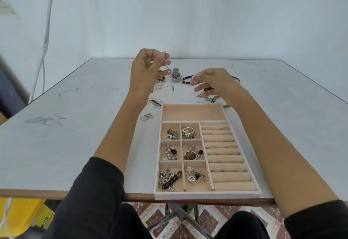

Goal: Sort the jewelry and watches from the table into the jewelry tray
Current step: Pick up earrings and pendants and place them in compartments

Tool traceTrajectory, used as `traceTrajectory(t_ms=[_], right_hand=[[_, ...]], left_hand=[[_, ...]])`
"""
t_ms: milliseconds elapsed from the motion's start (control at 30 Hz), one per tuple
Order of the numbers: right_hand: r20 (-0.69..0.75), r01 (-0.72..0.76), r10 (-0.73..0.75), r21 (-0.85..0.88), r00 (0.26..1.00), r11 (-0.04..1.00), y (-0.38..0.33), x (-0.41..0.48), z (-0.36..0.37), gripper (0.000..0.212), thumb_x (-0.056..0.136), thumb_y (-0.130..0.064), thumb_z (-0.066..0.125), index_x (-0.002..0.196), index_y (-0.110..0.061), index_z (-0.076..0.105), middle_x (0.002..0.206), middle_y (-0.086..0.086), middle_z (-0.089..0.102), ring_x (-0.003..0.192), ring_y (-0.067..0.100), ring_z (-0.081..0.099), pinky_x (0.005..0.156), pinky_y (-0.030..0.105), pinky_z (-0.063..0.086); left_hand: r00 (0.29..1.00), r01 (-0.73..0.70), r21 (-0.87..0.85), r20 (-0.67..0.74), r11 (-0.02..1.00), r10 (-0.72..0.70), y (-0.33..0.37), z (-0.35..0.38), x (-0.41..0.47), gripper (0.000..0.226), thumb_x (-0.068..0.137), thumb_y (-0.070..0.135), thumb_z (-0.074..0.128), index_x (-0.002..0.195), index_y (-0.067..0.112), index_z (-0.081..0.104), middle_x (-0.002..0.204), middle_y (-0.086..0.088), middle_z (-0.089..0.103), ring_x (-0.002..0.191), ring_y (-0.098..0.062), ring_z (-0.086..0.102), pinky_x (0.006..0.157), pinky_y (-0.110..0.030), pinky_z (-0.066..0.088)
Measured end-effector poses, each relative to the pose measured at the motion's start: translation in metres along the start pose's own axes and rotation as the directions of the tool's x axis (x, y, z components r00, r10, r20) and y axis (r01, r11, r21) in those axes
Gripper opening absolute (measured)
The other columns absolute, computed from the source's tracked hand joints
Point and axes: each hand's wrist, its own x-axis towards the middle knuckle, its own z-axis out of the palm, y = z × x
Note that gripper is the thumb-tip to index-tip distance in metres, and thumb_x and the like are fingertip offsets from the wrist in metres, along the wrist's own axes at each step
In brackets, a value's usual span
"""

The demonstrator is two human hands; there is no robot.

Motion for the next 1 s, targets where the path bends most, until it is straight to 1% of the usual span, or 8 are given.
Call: traceTrajectory(t_ms=[133,200,367,533,600,700,867,1000], right_hand=[[0.027,0.012,-0.013,0.025,1.000,1.000,-0.007,-0.007,0.001,0.023,0.093,-0.019,0.060,0.104,0.000,0.067,0.096,0.011,0.074,0.076,0.019,0.069,0.070,0.036,0.056],[0.040,0.027,-0.028,0.019,0.999,0.999,-0.013,-0.011,0.002,0.022,0.093,-0.020,0.060,0.102,-0.002,0.068,0.094,0.011,0.074,0.075,0.019,0.069,0.071,0.037,0.055],[0.086,0.060,-0.054,-0.065,0.995,0.996,-0.030,-0.025,0.007,0.017,0.093,-0.018,0.059,0.099,-0.004,0.068,0.094,0.011,0.074,0.071,0.017,0.068,0.066,0.031,0.051],[0.064,0.094,-0.086,-0.128,0.994,0.987,-0.034,-0.047,0.008,0.017,0.092,-0.019,0.060,0.096,-0.005,0.069,0.088,0.007,0.075,0.068,0.015,0.067,0.061,0.026,0.050],[0.059,0.108,-0.102,-0.117,0.993,0.987,-0.033,-0.058,0.007,0.015,0.092,-0.019,0.060,0.093,-0.007,0.070,0.086,0.006,0.074,0.068,0.014,0.067,0.060,0.024,0.050],[0.050,0.129,-0.125,-0.075,0.991,0.989,-0.031,-0.072,0.005,0.015,0.092,-0.020,0.061,0.091,-0.009,0.070,0.084,0.006,0.074,0.069,0.016,0.066,0.063,0.027,0.050],[0.046,0.154,-0.153,-0.024,0.987,0.988,-0.027,-0.088,0.008,0.016,0.092,-0.020,0.061,0.094,-0.007,0.071,0.084,0.007,0.074,0.070,0.017,0.066,0.064,0.027,0.050],[0.044,0.182,-0.181,-0.022,0.983,0.983,-0.026,-0.095,0.011,0.017,0.093,-0.017,0.060,0.096,-0.003,0.070,0.084,0.009,0.073,0.069,0.017,0.065,0.063,0.027,0.050]], left_hand=[[1.000,-0.010,-0.005,-0.012,1.000,0.010,0.010,0.001,-0.007,0.008,0.093,0.011,0.061,0.093,0.004,0.057,0.098,-0.012,0.067,0.088,-0.020,0.066,0.080,-0.036,0.058],[1.000,-0.027,0.004,0.008,1.000,0.027,0.016,0.002,-0.013,0.007,0.092,0.010,0.061,0.092,0.004,0.058,0.098,-0.011,0.067,0.087,-0.019,0.067,0.081,-0.035,0.057],[0.995,-0.056,0.032,0.087,0.998,0.053,0.029,0.001,-0.031,0.006,0.092,0.011,0.061,0.092,0.006,0.057,0.097,-0.007,0.069,0.086,-0.018,0.067,0.078,-0.033,0.056],[0.995,-0.044,0.028,0.086,0.999,0.042,0.033,-0.007,-0.056,0.003,0.092,0.009,0.060,0.090,0.008,0.058,0.094,-0.006,0.070,0.084,-0.018,0.067,0.078,-0.030,0.055],[0.995,-0.032,0.025,0.097,0.999,0.029,0.033,-0.010,-0.066,0.002,0.092,0.008,0.060,0.090,0.008,0.059,0.094,-0.006,0.070,0.085,-0.019,0.067,0.079,-0.032,0.056],[0.992,-0.008,0.056,0.126,0.998,0.001,0.031,-0.015,-0.082,0.002,0.090,0.008,0.060,0.090,0.007,0.059,0.093,-0.007,0.071,0.086,-0.019,0.068,0.081,-0.035,0.057],[0.990,0.012,0.058,0.138,0.998,-0.020,0.030,-0.015,-0.100,0.013,0.083,0.015,0.063,0.091,0.004,0.060,0.094,-0.006,0.071,0.085,-0.019,0.068,0.079,-0.032,0.057],[0.992,0.001,0.040,0.126,0.999,-0.006,0.032,-0.013,-0.103,0.012,0.083,0.016,0.063,0.091,0.007,0.060,0.095,-0.006,0.071,0.086,-0.019,0.068,0.079,-0.031,0.056]])
